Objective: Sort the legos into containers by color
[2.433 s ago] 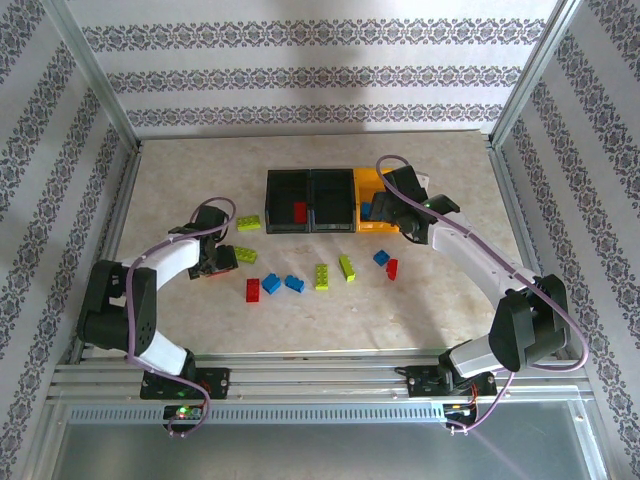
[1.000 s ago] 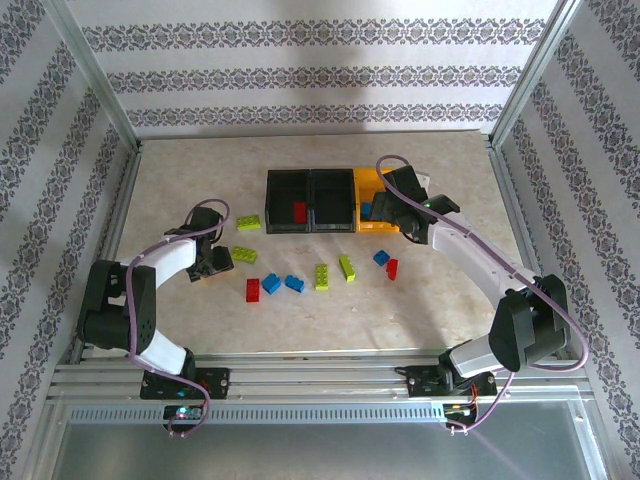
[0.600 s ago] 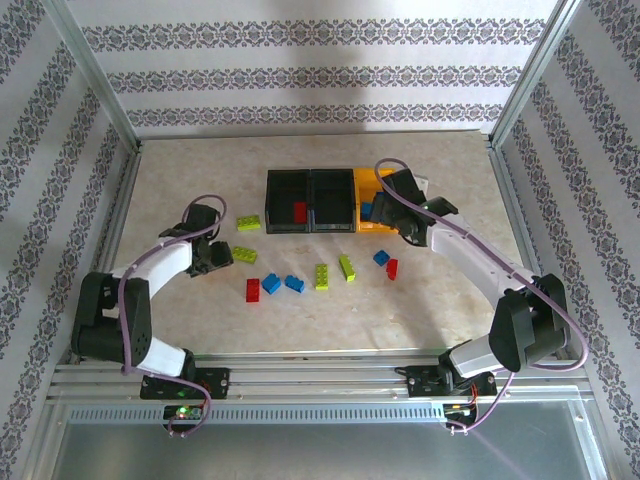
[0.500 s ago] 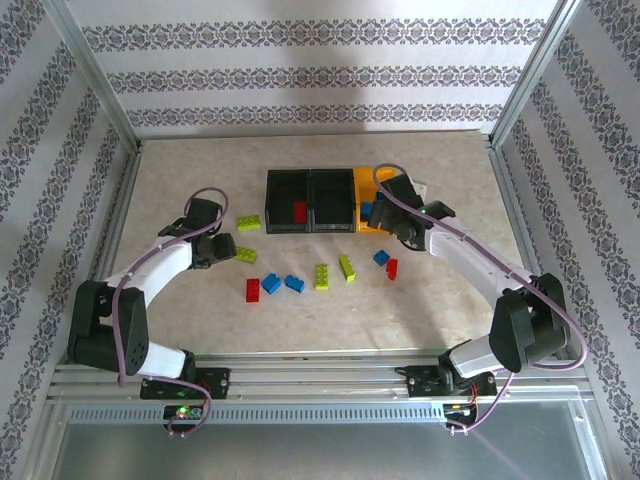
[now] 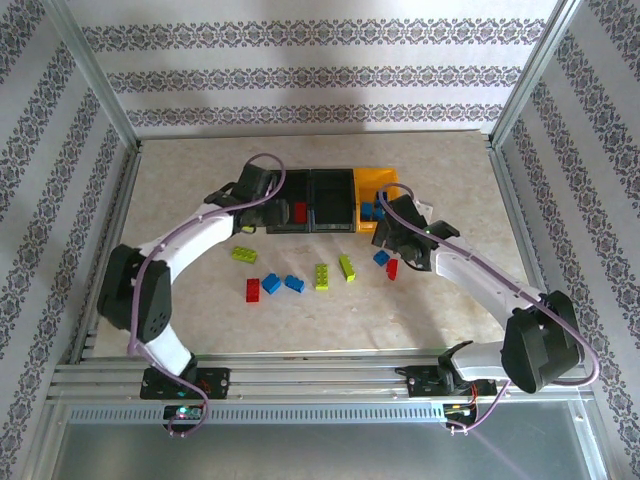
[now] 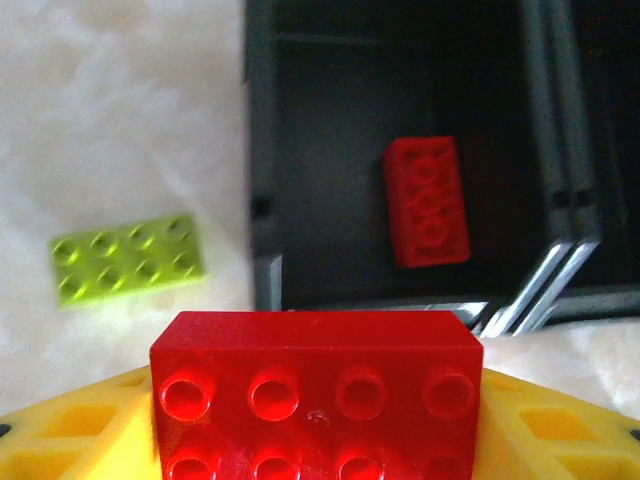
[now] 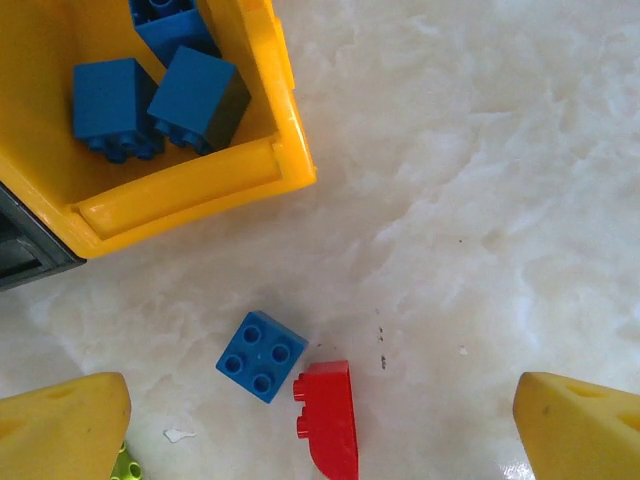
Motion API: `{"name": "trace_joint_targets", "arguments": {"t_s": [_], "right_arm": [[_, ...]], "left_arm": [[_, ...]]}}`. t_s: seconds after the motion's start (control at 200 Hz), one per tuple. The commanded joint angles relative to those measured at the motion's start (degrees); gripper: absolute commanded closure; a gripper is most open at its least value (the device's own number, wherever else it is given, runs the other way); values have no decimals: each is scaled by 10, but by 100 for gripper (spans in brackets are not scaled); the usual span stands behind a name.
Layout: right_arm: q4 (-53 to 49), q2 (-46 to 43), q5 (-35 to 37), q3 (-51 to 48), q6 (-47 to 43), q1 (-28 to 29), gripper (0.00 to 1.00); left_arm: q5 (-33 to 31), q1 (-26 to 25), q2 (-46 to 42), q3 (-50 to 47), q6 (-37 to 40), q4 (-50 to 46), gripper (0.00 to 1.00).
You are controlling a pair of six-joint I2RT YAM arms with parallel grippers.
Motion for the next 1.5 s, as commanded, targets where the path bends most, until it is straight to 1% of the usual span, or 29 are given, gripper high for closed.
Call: {"name": "trace_joint_targets", "arguments": {"t_s": [0.0,0.125,0.29,0.465,0.61,0.829,1.054,1.339,1.369,1.419,1.494], "right_arm": [[0,-18,21,-13,16,8,2],[0,-26,20,-22,21,8,2],[3,-30,16,-30,25,9,2],[12,-30,6,-34,24,12,2],[14,-28,-3,-37,26,17,5],[17,-20,-10,-44,34,24,8],[16,-18,-10,-46,37,28,10],[16,-14,-9,-44,36,31,10],[17,-14,-9,-44,36,31,10],[17,-15,-10,-43,36,30,10],[17,-14,-10,-43,35,32,10]], "left_arm": [[-16,-7,39,50,42,-5,47],[-35,-9,85,97,60,-27,47],[-60,-9,127,138,78,-38,48],[-65,-10,163,167,84,-47,48],[-74,-10,186,186,82,-58,47],[-68,-16,197,190,75,-59,43],[-67,-21,186,184,61,-61,37],[-66,-22,184,179,54,-53,40],[-66,-22,185,180,53,-54,38],[-64,-22,186,182,51,-57,32],[-58,-23,182,178,45,-56,27]]}}
